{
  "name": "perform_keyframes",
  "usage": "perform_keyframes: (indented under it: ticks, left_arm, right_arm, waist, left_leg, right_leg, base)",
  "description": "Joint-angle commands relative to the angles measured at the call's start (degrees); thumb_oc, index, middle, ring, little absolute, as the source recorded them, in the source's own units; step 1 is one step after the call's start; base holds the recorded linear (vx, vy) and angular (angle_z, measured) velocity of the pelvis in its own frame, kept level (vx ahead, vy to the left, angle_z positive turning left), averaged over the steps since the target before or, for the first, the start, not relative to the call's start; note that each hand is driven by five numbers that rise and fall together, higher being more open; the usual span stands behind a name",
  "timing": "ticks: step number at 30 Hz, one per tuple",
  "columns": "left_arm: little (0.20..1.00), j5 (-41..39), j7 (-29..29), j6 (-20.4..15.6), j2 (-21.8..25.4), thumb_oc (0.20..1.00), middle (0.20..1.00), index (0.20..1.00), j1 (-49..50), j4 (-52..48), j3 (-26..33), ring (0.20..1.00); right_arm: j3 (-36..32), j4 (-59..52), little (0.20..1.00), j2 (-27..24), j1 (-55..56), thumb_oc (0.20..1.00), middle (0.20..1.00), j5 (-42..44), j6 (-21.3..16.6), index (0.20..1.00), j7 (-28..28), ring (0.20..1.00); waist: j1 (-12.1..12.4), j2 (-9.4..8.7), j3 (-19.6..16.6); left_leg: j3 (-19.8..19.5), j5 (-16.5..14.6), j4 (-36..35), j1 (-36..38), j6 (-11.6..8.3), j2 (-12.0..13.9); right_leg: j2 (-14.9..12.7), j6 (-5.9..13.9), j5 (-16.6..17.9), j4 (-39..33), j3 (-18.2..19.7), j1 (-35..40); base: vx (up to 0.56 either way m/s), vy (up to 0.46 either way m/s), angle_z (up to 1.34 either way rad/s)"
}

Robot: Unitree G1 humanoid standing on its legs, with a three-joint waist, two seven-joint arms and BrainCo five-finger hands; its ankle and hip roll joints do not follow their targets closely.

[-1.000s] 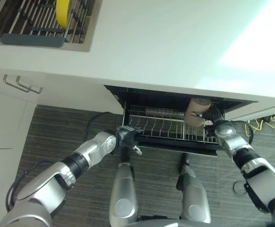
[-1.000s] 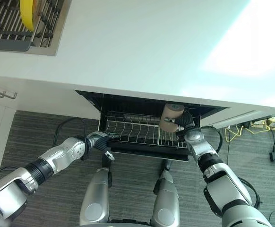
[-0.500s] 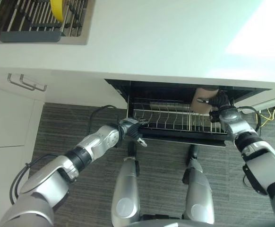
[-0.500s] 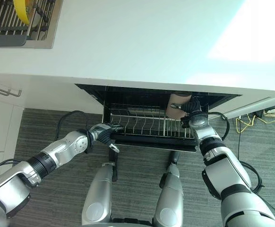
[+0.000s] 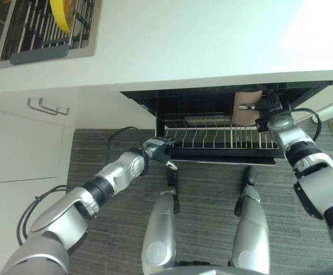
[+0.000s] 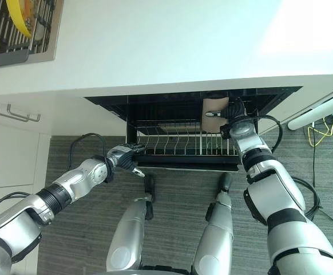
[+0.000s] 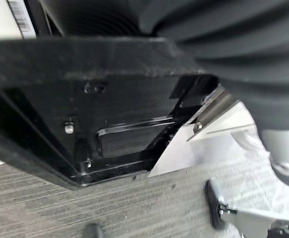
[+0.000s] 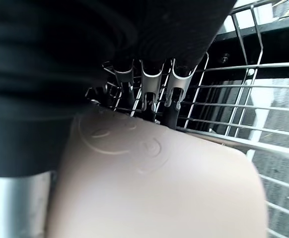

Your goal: Place the dishes in the dishwasher.

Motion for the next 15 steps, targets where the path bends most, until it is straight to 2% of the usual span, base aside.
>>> perform_keyframes:
  ticks: [1,8,11,15]
  left_arm:
    - [1.0,1.64,-0.67,1.84,-1.12,1.0,1.0,1.0,8.61,7.12,-7.42,1.0]
    - [1.0,1.94,-0.25,3.39,-2.68,1.0,1.0,1.0,8.81,7.31,-7.2,1.0]
    - [1.0,1.5,-0.02,3.95,-3.18,1.0,1.0,1.0,8.84,7.21,-7.46,1.0]
    - [1.0,1.61,-0.34,3.71,-2.93,1.0,1.0,1.0,8.48,7.66,-7.19,1.0]
  right_arm:
    - [-2.76,3.94,1.0,-0.55,1.49,1.0,1.0,0.78,6.76,1.0,-0.85,1.0]
    - [-3.51,4.56,1.0,2.82,5.07,1.0,1.0,1.17,9.63,1.0,-3.25,1.0]
    - [-3.4,3.98,1.0,4.35,7.1,1.0,1.0,0.1,6.9,1.0,-5.08,1.0]
    - [-2.81,2.52,1.0,5.39,8.36,1.0,1.0,0.37,6.93,1.0,-6.65,1.0]
  waist:
    - [-0.95,-1.64,4.18]
    - [-1.57,-1.86,4.18]
    - [-1.95,-1.79,4.18]
    - [-2.21,-2.18,4.18]
  left_leg:
    - [1.79,0.98,0.29,0.87,1.62,-1.23]
    - [2.58,1.12,-0.65,2.51,1.83,-1.09]
    - [2.74,0.71,-0.63,3.01,1.83,-1.03]
    - [3.0,1.32,-1.43,3.15,1.85,-1.14]
  right_leg:
    - [-4.27,0.94,-4.25,5.57,1.14,1.22]
    - [-3.87,0.8,-4.16,5.18,1.23,2.24]
    - [-3.69,0.78,-4.69,5.51,1.46,2.55]
    - [-3.64,0.79,-3.79,4.52,1.39,2.69]
  base:
    - [-0.01,0.034,0.21]
    - [0.0,0.019,0.03]
    - [0.01,0.008,-0.02]
    - [0.0,0.0,0.0]
